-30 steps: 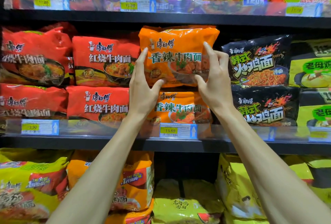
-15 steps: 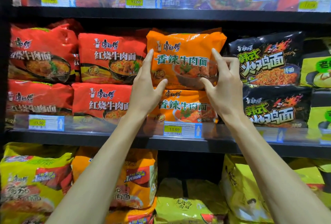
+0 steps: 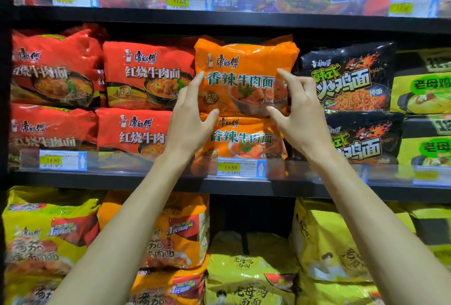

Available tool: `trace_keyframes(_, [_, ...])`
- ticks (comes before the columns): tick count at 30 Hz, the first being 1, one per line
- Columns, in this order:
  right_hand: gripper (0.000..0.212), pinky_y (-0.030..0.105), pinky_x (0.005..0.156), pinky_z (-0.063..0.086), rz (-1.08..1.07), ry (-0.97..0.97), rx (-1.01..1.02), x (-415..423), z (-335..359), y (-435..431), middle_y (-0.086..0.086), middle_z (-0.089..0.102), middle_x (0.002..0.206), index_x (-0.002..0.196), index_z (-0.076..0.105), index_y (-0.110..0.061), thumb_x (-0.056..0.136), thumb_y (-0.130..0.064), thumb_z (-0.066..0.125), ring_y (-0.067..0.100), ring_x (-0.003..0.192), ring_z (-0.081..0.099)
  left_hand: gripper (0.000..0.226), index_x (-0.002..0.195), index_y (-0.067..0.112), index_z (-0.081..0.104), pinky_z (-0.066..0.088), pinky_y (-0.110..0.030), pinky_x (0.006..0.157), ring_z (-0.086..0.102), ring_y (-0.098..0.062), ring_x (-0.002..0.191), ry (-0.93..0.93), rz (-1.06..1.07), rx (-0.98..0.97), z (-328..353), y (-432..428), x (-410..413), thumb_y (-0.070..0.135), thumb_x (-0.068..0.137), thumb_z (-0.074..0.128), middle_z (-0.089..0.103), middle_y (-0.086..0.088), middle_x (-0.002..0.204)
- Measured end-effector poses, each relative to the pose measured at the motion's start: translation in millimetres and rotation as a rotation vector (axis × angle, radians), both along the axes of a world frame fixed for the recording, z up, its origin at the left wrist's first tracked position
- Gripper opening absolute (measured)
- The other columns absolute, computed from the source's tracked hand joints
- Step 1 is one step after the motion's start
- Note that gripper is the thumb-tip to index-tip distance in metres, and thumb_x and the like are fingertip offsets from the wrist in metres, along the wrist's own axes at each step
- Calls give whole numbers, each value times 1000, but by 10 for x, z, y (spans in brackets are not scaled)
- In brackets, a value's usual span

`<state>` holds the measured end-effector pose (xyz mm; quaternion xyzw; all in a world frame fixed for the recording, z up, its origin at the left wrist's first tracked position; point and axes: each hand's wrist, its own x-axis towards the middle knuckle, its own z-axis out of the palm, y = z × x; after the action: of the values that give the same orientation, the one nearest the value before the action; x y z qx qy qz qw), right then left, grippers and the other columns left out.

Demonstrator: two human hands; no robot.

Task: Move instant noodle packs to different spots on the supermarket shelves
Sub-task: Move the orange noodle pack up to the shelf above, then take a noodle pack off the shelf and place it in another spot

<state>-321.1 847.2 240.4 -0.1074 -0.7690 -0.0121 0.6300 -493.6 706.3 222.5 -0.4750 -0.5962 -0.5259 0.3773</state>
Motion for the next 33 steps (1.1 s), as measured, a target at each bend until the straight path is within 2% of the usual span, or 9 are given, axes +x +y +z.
trace_keyframes(5, [76, 41, 103, 49, -76, -176, -65, 178, 46, -134, 7, 38, 144, 156, 28, -27, 92, -30, 70, 24, 126, 52, 70, 160, 22, 29, 28, -21, 107, 40, -18, 144, 9, 38, -102, -54, -144, 79, 24, 99, 64, 41, -5, 156])
trace_keyframes(7, [73, 44, 104, 48, -135, -255, -63, 272, 42, -225, 7, 37, 146, 155, 30, -25, 93, -35, 68, 25, 128, 51, 66, 158, 21, 34, 36, -30, 109, 43, -22, 142, 34, 98, -166, -63, -239, 91, 29, 99, 63, 43, -6, 155])
trace_keyframes(10, [69, 48, 103, 47, -266, -477, -37, 471, -26, -424, 8, 38, 147, 152, 35, -26, 93, -45, 64, 27, 130, 47, 59, 152, 22, 43, 43, -48, 109, 45, -30, 139, 72, 231, -358, -86, -423, 137, 39, 99, 61, 47, -10, 151])
trace_keyframes(13, [70, 52, 103, 46, -325, -742, -28, 672, -246, -659, 5, 36, 148, 151, 33, -34, 91, -55, 61, 27, 133, 42, 61, 150, 23, 45, 44, -54, 109, 45, -33, 139, 112, 342, -576, -212, -658, 271, 49, 97, 58, 47, -11, 152])
trace_keyframes(16, [71, 47, 107, 42, -325, -923, -88, 797, -520, -887, 0, 32, 152, 153, 30, -38, 90, -58, 58, 25, 135, 41, 65, 151, 27, 43, 47, -52, 106, 45, -31, 138, 157, 369, -706, -431, -861, 441, 57, 95, 51, 46, -7, 152])
trace_keyframes(22, [70, 36, 106, 42, -275, -1114, -219, 828, -1011, -1017, -7, 32, 154, 153, 25, -43, 92, -59, 56, 18, 134, 46, 60, 151, 42, 37, 46, -43, 102, 42, -17, 140, 131, 198, -961, -981, -975, 606, 62, 96, 49, 43, 10, 154])
trace_keyframes(26, [73, 34, 107, 41, -284, -1195, -298, 851, -1286, -979, -3, 35, 153, 154, 25, -39, 91, -59, 57, 20, 135, 46, 60, 152, 39, 37, 45, -41, 100, 43, -20, 139, 114, 169, -1019, -1267, -1017, 567, 61, 97, 50, 43, 7, 155])
trace_keyframes(29, [74, 35, 110, 39, -295, -1235, -361, 908, -1484, -950, -1, 37, 152, 155, 26, -37, 91, -59, 57, 21, 136, 45, 62, 151, 37, 39, 47, -44, 105, 45, -21, 138, 99, 143, -1034, -1508, -1059, 500, 62, 96, 50, 48, 5, 151])
trace_keyframes(33, [75, 42, 113, 37, -321, -1301, -439, 1036, -1799, -906, 5, 38, 152, 153, 29, -38, 88, -63, 57, 26, 138, 43, 63, 152, 36, 37, 45, -44, 106, 42, -24, 140, 33, 121, -1120, -1877, -1095, 516, 62, 96, 48, 47, 2, 151])
